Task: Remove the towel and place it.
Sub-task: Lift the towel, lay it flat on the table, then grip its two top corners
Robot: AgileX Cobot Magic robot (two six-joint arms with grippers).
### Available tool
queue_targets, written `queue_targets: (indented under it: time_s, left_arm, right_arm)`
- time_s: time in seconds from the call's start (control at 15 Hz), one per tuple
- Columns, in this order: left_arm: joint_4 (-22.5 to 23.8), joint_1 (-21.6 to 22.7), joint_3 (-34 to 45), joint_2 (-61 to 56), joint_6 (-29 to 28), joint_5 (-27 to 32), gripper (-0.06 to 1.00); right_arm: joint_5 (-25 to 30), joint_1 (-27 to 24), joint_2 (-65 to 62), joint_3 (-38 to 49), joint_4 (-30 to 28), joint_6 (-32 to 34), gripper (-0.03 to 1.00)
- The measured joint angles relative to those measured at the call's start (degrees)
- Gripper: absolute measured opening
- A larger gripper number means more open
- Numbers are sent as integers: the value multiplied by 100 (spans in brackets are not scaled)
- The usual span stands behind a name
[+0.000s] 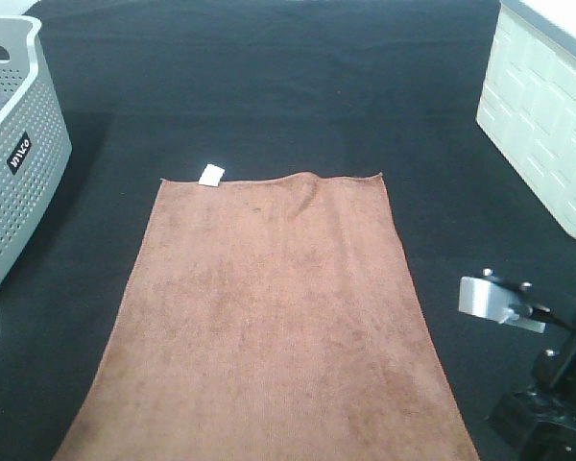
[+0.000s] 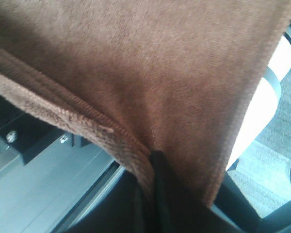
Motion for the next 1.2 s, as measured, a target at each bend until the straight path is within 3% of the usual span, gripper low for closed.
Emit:
queue_targets:
  time_s: [0.33, 0.6, 0.87, 1.0, 1.07, 1.2]
  left_arm:
    - [-29, -52, -470, 1003, 367, 74, 0]
    - [6, -859, -1100, 1908, 539, 57, 0]
    - [23, -1369, -1748, 2515, 539, 57, 0]
    - [17, -1484, -1845, 2532, 539, 63, 14]
    - [17, -1501, -1856, 2532, 476, 69, 26]
    - [34, -1501, -1856, 2532, -115, 80, 62]
  right_arm:
    - [-367, -6, 533, 0, 183, -264, 0]
    - [-516, -6, 951, -6, 493, -579, 0]
    - [-613, -6, 974, -6, 665, -693, 4]
    - [-579, -6, 974, -6, 676, -728, 13]
    - [-579, -6, 974, -6, 693, -728, 22]
    - [-619, -6, 974, -6, 705, -584, 49]
